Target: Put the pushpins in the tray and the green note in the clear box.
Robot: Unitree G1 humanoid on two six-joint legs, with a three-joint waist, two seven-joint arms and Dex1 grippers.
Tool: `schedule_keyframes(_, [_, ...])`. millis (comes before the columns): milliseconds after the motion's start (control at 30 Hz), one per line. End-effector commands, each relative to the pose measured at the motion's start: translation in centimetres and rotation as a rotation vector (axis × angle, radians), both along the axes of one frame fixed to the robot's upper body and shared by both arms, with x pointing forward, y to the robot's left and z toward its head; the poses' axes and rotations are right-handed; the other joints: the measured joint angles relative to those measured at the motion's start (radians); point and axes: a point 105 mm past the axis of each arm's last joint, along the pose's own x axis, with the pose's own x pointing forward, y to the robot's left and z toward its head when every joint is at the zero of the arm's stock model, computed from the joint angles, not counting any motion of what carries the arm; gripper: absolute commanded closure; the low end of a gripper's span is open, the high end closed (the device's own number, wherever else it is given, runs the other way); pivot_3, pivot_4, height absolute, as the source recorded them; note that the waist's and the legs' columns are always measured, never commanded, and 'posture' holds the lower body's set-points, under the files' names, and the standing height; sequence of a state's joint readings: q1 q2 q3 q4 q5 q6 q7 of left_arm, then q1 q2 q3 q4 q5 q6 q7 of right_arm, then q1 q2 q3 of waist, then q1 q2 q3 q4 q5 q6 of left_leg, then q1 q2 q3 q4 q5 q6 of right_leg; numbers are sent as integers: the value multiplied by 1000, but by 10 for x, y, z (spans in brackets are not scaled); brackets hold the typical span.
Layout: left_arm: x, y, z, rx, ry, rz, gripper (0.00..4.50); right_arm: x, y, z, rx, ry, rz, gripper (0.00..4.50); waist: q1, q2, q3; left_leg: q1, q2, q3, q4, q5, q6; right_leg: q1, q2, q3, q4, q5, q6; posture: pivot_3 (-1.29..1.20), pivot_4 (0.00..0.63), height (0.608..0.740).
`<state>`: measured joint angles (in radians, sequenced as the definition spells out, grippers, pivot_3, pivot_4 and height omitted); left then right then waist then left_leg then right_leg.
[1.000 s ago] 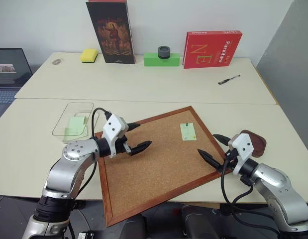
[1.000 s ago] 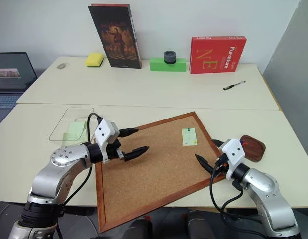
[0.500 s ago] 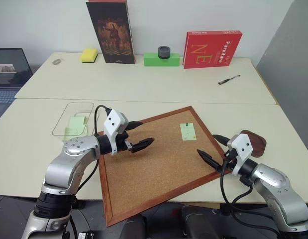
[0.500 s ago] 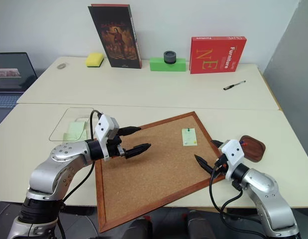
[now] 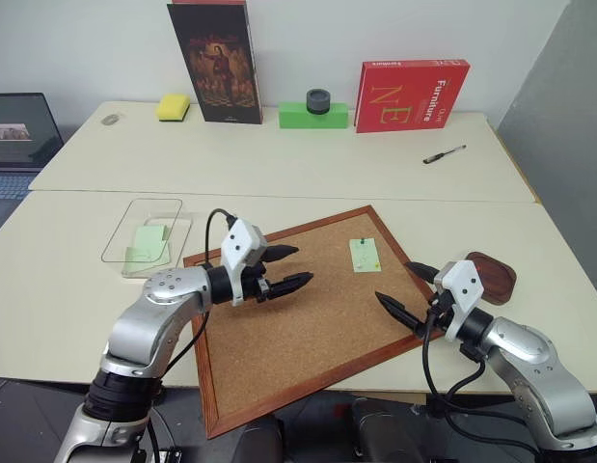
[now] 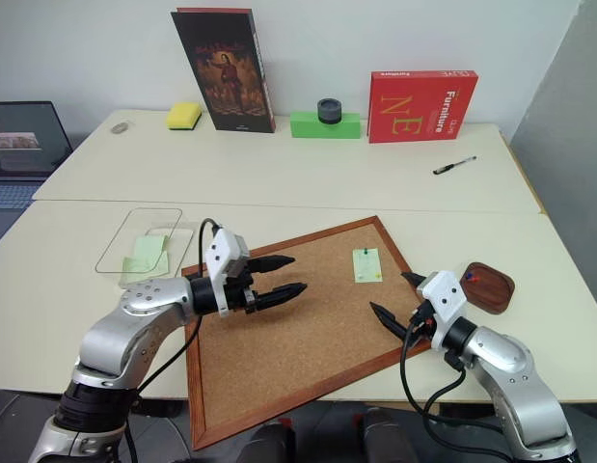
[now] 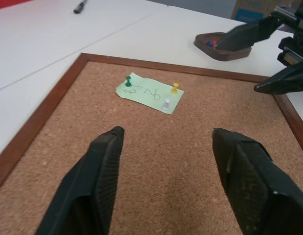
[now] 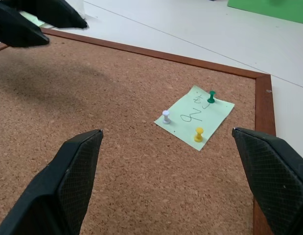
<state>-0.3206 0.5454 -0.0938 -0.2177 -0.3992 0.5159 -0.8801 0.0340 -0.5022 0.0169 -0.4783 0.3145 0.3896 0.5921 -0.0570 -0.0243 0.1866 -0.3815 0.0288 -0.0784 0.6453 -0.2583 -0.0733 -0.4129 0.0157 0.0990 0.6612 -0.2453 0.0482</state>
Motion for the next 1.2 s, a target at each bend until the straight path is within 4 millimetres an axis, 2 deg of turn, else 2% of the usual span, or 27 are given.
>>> schedule_keyframes(33, [5,-9,-1,18,-45,-32,2237,6,8,15,3,-57,14,0,0,0,0,0,0,0,0,0,0,0,0,0,0,0,0,0,150,740])
schedule_keyframes(367, [19,-12,-30,36,-13,-19,4455,41,30,31,68,-99,-16,0,0,0,0,0,0,0,0,0,0,0,0,0,0,0,0,0,150,740])
schedule_keyframes(467, [18,-7,-47,86,12,-18,4455,59,31,24,48,-39,-69,0,0,0,0,0,0,0,0,0,0,0,0,0,0,0,0,0,150,740])
schedule_keyframes(567, [13,-5,-57,114,35,-40,4455,70,31,20,38,6,-80,0,0,0,0,0,0,0,0,0,0,0,0,0,0,1,0,0,150,740])
schedule_keyframes(767, [13,-2,-60,118,44,-26,4455,89,28,9,0,56,-99,0,0,0,0,0,0,0,-1,0,0,0,0,0,0,0,0,0,150,740])
schedule_keyframes(1100, [12,-2,-60,121,45,-23,4455,102,39,5,-25,43,-67,0,-1,0,0,0,0,0,0,0,0,0,0,0,1,1,0,0,150,740])
schedule_keyframes(1200, [12,-3,-60,121,47,-25,4500,103,42,5,-32,30,-55,573,-1,0,0,0,0,0,0,0,0,0,0,0,1,1,0,0,150,740])
